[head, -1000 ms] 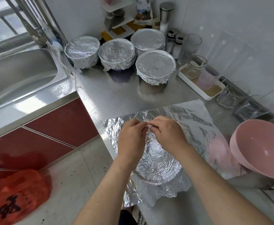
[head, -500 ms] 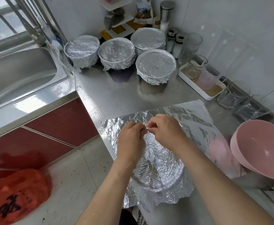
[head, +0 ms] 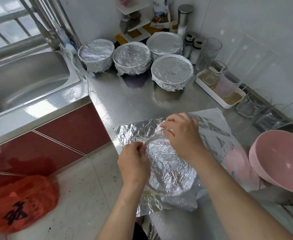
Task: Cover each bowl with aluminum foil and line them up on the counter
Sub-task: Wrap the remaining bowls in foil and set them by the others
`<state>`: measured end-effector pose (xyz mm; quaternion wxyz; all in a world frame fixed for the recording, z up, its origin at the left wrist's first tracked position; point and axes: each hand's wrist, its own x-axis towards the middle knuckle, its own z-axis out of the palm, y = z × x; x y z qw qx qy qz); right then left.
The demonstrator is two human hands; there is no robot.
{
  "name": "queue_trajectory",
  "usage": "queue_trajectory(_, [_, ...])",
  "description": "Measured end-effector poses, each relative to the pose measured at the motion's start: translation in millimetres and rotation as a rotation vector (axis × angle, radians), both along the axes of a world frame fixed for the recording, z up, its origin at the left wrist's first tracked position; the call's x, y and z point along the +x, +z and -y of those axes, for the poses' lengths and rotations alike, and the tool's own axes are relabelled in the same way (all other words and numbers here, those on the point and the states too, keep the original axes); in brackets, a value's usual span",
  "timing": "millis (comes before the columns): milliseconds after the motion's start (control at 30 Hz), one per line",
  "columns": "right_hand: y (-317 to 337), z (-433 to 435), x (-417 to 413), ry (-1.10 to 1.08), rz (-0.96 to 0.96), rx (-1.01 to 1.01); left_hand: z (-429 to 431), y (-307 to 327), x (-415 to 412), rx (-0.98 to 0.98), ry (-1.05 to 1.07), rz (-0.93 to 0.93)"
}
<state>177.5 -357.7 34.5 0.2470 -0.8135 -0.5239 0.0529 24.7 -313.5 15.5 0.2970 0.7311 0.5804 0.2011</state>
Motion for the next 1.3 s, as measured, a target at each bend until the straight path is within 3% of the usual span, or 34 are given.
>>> queue_trajectory(133, [-7,1,-2,0.053,-0.062,-0.016,8,3,-1,-0.028,0.003,-0.034])
queue_trajectory(600, [-22,-2,-5,0.126,-0.072,-0.126,-13,-13,16,0.261,-0.330,-0.010])
queue_trajectory(967, [-16,1,-4,0.133,-0.148,-0.116,-11,-11,17,0.256,-0.365,-0.069])
queue_trajectory(1167, [-10,29,10,-0.086,-0.127,-0.031,-9,0,10,0.163,-0.297,-0.146])
queue_trajectory(1300, [-13,36,6,-0.157,-0.191,-0.077,-13,4,18,0.182,-0.325,-0.079])
